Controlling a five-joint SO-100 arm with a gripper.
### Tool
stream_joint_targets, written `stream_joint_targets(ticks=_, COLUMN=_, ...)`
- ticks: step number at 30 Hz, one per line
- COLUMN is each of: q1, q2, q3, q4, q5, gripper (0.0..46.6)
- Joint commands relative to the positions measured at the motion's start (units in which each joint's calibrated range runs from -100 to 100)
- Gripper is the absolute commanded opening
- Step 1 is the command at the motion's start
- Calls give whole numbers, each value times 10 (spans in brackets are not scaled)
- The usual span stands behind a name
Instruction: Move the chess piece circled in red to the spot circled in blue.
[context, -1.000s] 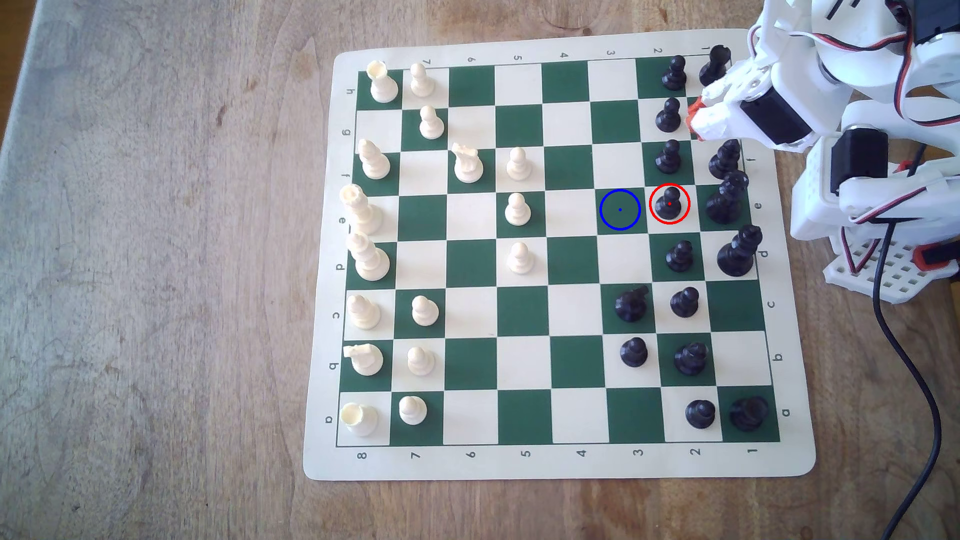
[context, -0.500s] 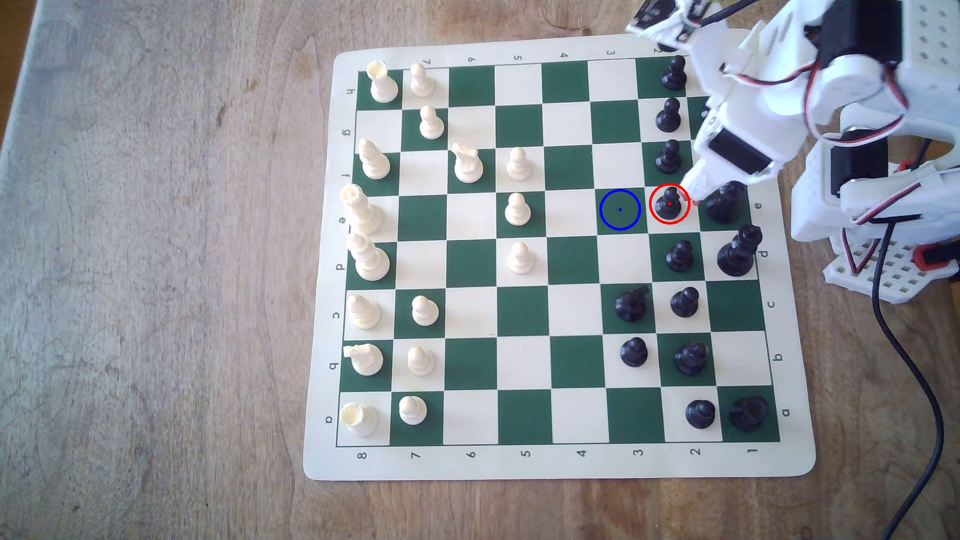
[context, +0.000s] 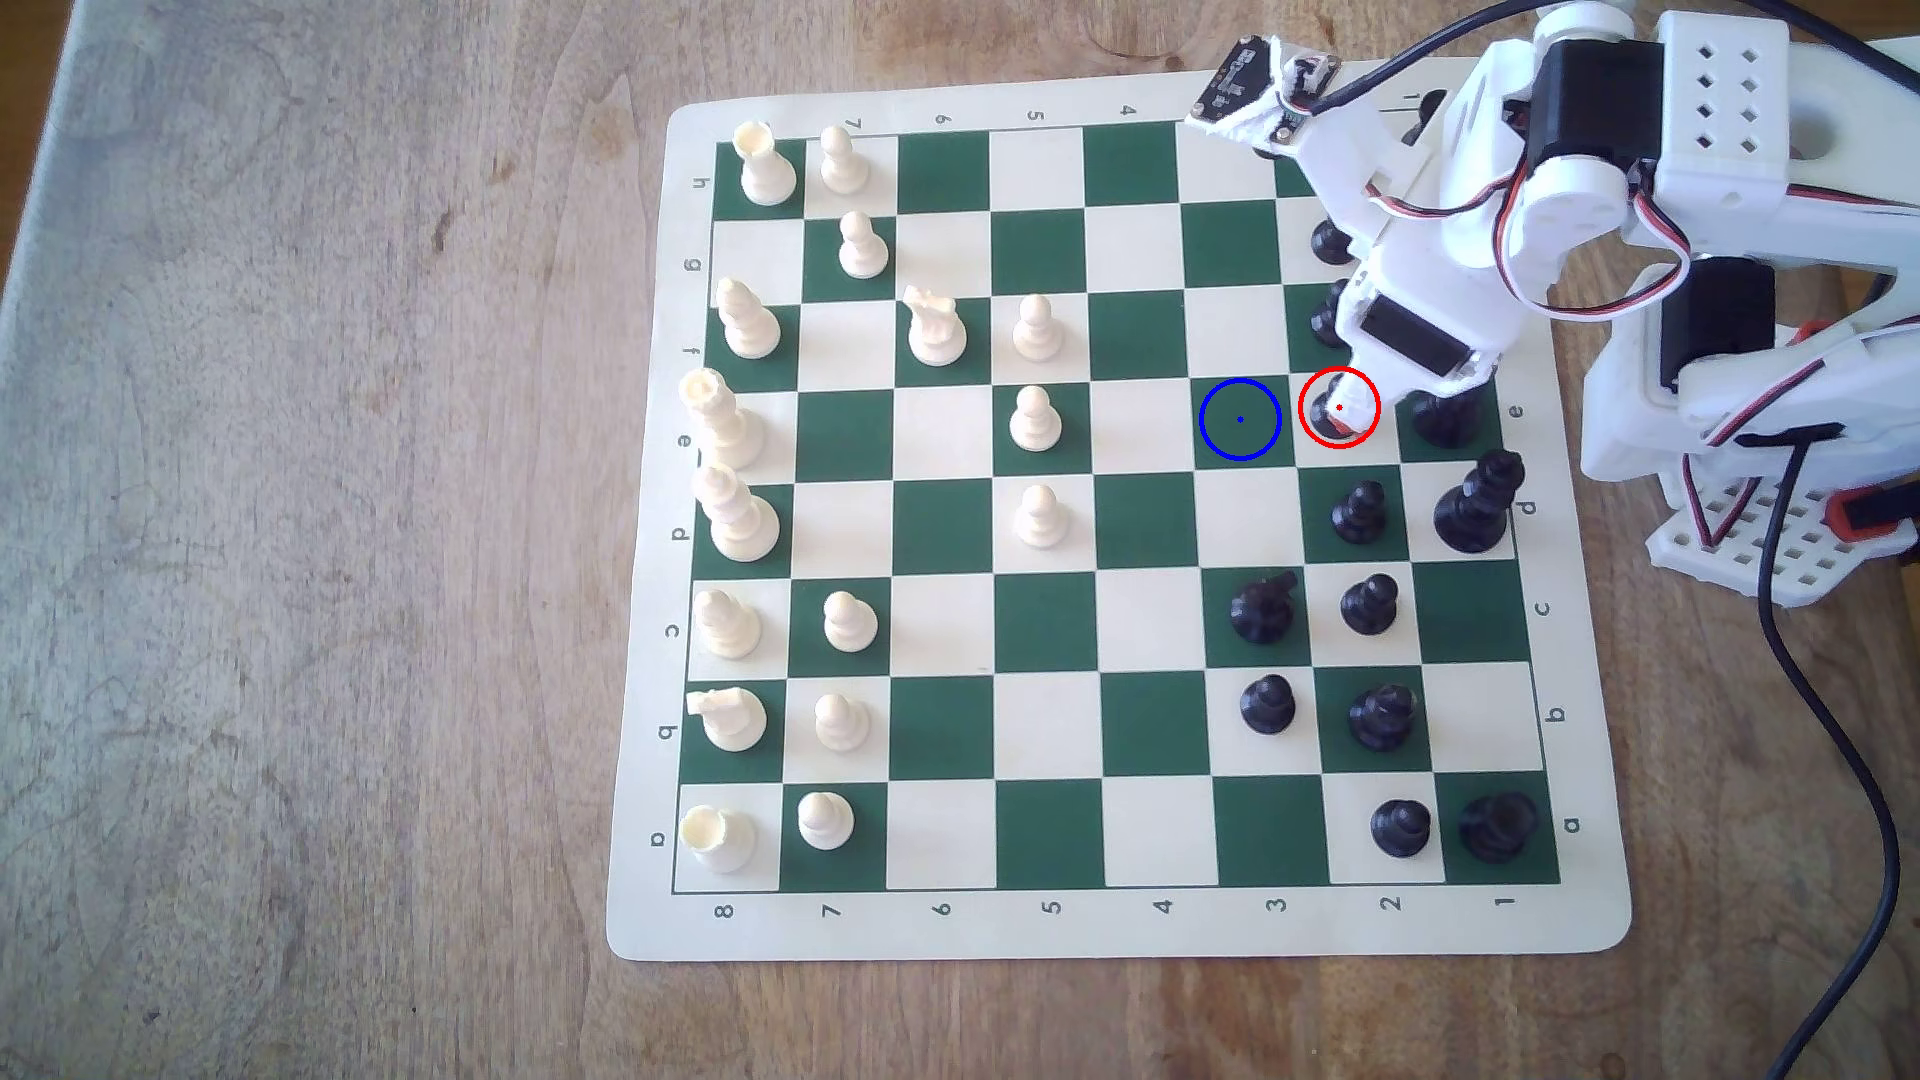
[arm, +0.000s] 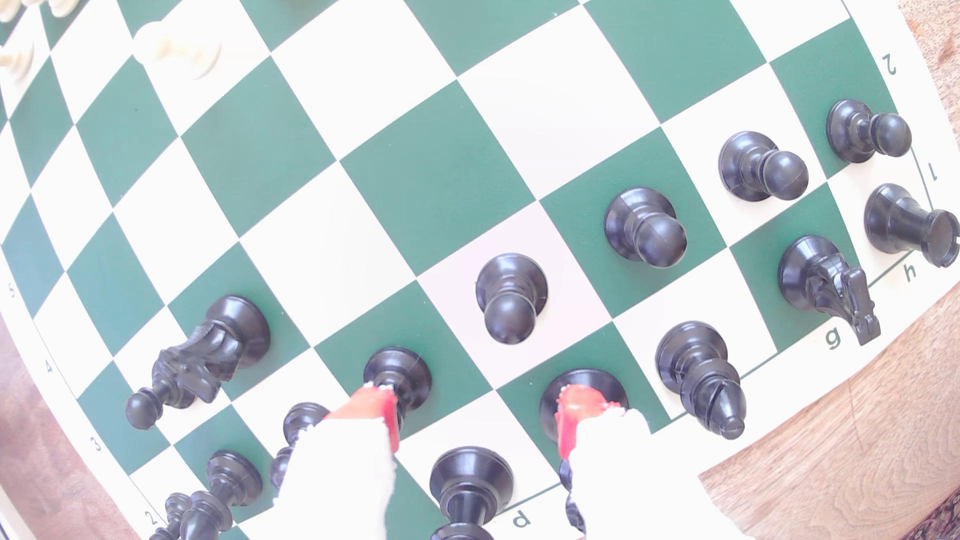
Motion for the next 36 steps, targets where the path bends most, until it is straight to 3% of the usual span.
stream_joint_targets(ticks=1, q1=-1, q2=16, q3=3, q4=-16, q5=0, gripper=162)
stream_joint_targets(ticks=9, q1=-12, q2=46, q3=14, q4=-28, q5=-2, gripper=128)
stream_joint_targets(ticks=36, q1=-1, q2=122, q3=60, q4=-141, q5=-4, gripper=136)
